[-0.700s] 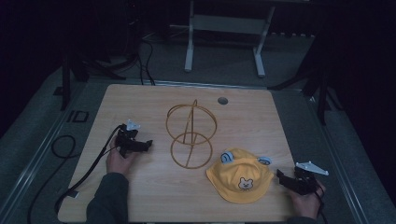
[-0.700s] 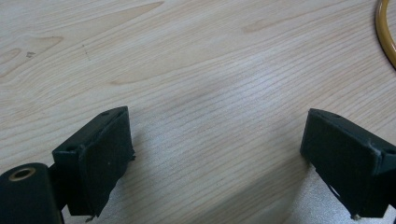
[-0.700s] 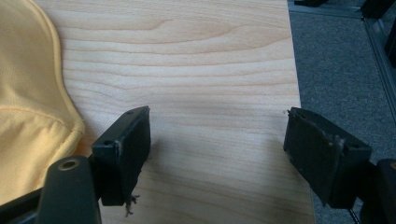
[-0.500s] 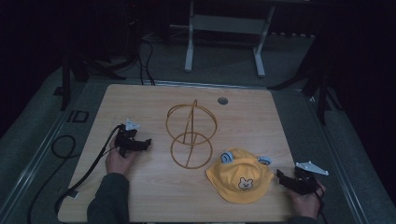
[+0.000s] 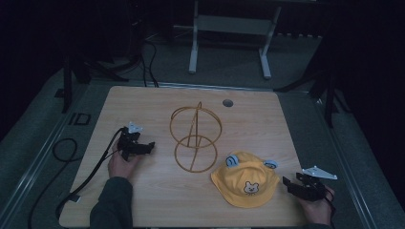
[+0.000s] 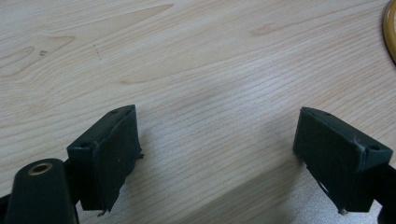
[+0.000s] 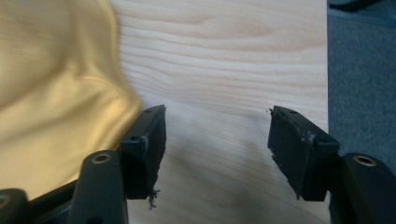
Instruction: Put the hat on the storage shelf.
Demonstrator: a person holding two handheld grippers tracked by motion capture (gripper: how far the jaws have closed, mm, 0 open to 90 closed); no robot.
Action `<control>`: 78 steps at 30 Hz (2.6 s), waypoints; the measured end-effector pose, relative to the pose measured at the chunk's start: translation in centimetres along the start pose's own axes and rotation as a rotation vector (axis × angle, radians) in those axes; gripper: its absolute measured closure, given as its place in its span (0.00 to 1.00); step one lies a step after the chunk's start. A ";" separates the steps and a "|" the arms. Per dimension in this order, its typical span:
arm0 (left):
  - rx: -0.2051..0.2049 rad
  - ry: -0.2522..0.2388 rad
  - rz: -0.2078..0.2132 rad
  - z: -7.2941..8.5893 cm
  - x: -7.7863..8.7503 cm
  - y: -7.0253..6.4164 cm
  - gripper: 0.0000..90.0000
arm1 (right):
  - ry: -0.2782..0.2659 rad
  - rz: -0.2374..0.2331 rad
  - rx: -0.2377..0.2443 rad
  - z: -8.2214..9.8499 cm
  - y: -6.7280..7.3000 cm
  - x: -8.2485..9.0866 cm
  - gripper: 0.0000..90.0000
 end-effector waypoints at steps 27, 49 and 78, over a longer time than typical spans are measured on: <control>0.002 0.000 0.007 0.1 0.1 -0.1 0.16 | 0.052 -0.180 0.293 -6.8 1.4 6.0 0.57; 0.002 0.000 0.007 0.1 0.1 -0.1 0.16 | 0.078 -0.234 0.465 -12.5 1.9 8.1 0.60; 0.002 0.000 0.007 0.1 0.1 -0.1 0.16 | 0.191 -0.339 0.704 -17.2 6.8 7.1 0.52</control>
Point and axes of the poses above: each handheld gripper's, and its own axes: x roughly backward along the jaws, z roughly out of its underside, y roughly to its left, the point moved 1 cm from there along -x, roughly forward along the jaws, and after that the axes turned 8 degrees about x, right-handed, at the moved point
